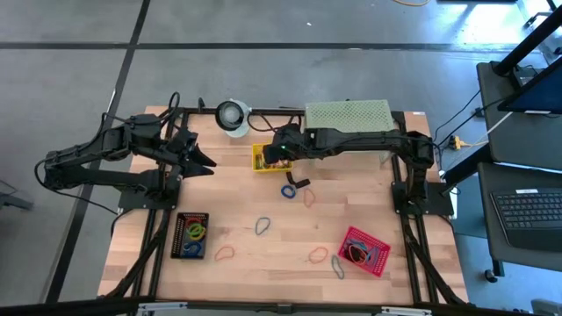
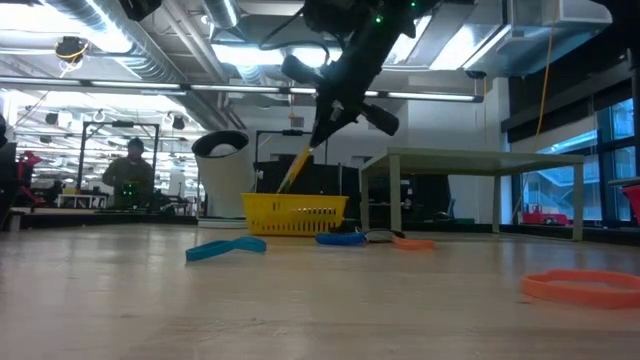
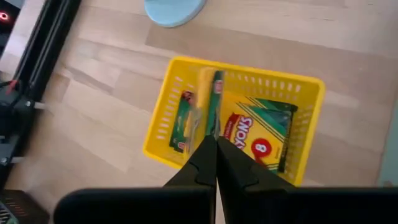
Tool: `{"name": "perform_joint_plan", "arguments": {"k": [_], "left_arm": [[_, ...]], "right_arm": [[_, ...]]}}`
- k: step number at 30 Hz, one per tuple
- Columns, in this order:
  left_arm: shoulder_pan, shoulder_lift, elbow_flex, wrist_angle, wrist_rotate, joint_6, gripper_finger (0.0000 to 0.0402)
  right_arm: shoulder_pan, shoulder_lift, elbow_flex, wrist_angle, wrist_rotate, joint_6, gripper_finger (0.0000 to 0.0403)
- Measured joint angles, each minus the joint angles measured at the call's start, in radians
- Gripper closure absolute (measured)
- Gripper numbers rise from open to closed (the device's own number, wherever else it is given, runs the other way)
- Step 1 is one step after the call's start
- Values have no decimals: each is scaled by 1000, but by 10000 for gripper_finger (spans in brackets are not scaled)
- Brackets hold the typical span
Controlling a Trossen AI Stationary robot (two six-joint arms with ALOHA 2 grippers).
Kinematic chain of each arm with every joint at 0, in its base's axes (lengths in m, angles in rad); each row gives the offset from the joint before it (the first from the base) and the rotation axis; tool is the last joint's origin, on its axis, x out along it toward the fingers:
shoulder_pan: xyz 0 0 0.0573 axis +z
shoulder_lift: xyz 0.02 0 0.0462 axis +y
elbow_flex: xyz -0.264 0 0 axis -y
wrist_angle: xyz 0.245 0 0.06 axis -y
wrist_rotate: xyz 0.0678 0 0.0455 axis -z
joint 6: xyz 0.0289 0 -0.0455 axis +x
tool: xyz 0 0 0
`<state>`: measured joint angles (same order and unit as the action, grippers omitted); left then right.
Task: Pick & Place Office Desk Supplies
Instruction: Put the crayon box into the yellow bin
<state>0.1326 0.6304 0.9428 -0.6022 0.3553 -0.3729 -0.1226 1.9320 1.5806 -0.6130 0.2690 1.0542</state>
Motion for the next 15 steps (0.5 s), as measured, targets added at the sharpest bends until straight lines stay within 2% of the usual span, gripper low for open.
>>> {"name": "perform_joint_plan", "arguments": {"k": [15], "left_arm": [[0,0,0,1,0,-1,263]], "right_arm": [[0,0,0,-61,-30,-17,403]]}}
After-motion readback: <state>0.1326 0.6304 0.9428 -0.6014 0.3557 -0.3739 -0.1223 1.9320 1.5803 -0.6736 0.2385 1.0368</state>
